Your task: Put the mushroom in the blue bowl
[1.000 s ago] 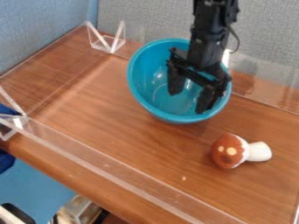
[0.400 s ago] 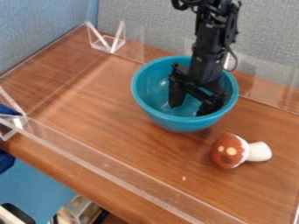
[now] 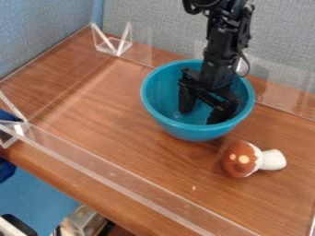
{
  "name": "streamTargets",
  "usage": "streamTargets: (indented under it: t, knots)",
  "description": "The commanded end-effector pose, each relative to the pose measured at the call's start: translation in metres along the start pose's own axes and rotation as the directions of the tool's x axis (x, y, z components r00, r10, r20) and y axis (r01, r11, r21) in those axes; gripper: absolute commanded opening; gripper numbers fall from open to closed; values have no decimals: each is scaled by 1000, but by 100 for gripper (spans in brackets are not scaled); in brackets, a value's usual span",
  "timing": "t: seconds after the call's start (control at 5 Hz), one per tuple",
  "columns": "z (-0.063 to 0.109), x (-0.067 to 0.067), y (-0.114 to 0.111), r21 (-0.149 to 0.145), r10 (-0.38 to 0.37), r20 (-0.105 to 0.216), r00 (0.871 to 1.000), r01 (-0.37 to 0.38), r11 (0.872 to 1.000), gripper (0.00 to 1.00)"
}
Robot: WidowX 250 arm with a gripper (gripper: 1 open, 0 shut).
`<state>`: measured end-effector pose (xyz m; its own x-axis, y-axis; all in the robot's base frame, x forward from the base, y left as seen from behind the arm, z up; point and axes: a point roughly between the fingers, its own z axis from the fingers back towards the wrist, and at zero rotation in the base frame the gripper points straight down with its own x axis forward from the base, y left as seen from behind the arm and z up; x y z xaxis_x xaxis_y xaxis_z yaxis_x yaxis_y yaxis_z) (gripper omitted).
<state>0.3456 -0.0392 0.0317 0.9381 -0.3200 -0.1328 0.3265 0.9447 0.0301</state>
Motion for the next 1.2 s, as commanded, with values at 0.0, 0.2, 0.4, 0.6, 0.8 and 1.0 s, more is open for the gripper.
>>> streamTargets:
  t: [0.0, 0.2, 0.4, 0.6, 0.8, 1.0]
  knots:
    - [9, 7, 6, 7, 16, 44, 999, -17, 1000, 0]
    - [7, 9, 7, 8, 21, 42, 999, -22, 1000, 0]
    - [6, 9, 7, 8, 23, 43, 999, -23, 1000, 0]
    - [8, 10, 6, 14, 14, 49, 999, -15, 1000, 0]
    - [11, 10, 4, 20, 5, 55, 998, -6, 1000, 0]
    - [12, 11, 3, 25, -3, 61, 998, 2, 1000, 0]
